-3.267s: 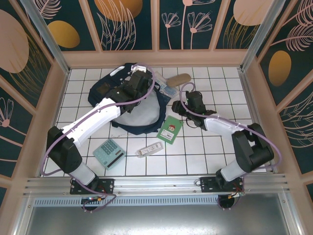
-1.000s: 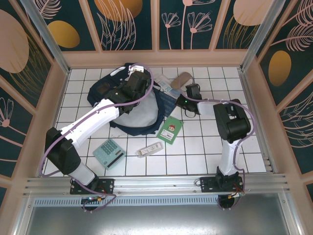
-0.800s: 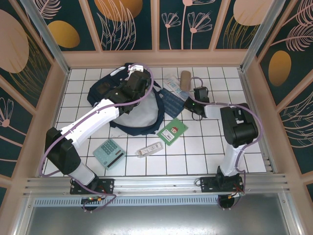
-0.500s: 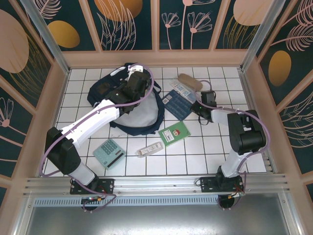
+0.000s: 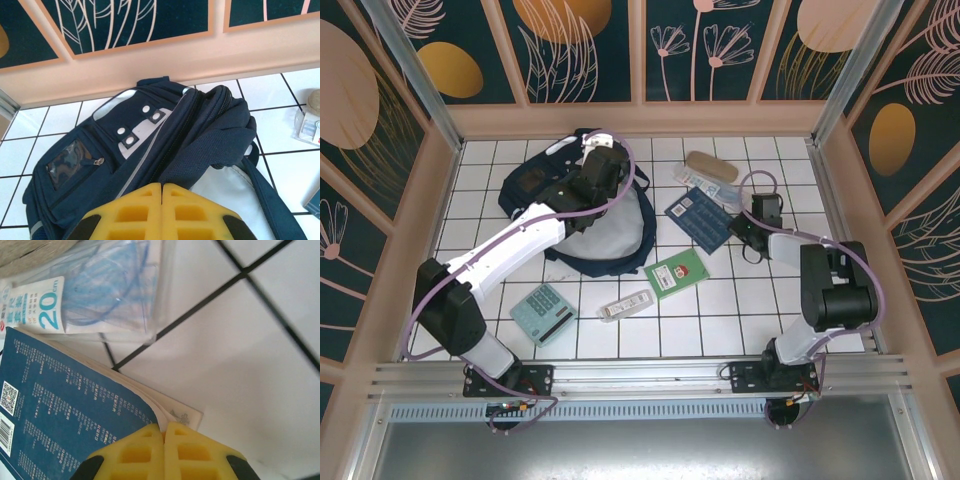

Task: Pack books, pencil case, and school supplies into a backpack

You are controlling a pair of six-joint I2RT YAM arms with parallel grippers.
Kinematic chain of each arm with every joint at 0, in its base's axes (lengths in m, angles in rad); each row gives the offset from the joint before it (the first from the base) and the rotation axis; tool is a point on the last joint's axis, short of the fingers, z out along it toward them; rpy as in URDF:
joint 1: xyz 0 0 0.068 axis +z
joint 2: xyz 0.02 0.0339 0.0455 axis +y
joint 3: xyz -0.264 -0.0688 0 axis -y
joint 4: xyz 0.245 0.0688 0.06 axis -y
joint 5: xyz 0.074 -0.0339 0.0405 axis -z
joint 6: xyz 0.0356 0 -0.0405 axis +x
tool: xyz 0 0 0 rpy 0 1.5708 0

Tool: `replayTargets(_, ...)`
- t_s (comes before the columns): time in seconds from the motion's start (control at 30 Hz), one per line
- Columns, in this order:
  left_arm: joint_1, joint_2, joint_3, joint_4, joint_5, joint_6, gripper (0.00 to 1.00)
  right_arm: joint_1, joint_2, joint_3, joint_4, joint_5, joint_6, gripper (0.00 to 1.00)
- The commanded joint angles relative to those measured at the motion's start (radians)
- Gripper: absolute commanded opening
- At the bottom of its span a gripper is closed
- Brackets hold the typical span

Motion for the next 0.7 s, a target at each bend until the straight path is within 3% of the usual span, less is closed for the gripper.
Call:
replayTargets(0.0, 0.015, 0.015, 0.038, 0.057, 0.004, -0.029, 0.00, -0.022, -0.050, -0.021, -0.025, 0.019, 0.002, 0.00)
replayTargets(0.17, 0.016, 0.054, 0.081, 0.045, 0.070, -0.037, 0.04, -0.037, -0.069, -0.020, -0.044, -0.003, -0.011, 0.00)
replayTargets(0.2, 0.015, 0.059, 0.084, 0.046, 0.077, -0.039, 0.07, -0.037, -0.072, -0.016, -0.049, -0.004, -0.014, 0.04)
replayTargets(0.27, 0.016, 0.064, 0.086, 0.053, 0.087, -0.038, 0.23, -0.037, -0.085, -0.013, -0.056, -0.004, -0.019, 0.26)
replayTargets(0.33, 0.015, 0.070, 0.097, 0.056, 0.104, -0.042, 0.27, -0.037, -0.101, -0.006, -0.062, 0.000, -0.019, 0.44)
replayTargets(0.4, 0.016, 0.075, 0.117, 0.047, 0.134, -0.050, 0.31, -0.038, -0.120, -0.003, -0.071, -0.003, -0.022, 0.51)
replayTargets(0.53, 0.016, 0.055, 0.120, 0.055, 0.182, -0.059, 0.47, -0.033, -0.177, -0.007, -0.082, -0.005, -0.024, 0.54)
replayTargets(0.57, 0.016, 0.049, 0.121, 0.057, 0.192, -0.063, 0.55, -0.032, -0.194, -0.012, -0.084, -0.006, -0.024, 0.55)
replayTargets(0.67, 0.015, 0.041, 0.127, 0.072, 0.252, -0.082, 0.58, -0.018, -0.234, -0.017, -0.093, -0.011, -0.025, 0.61)
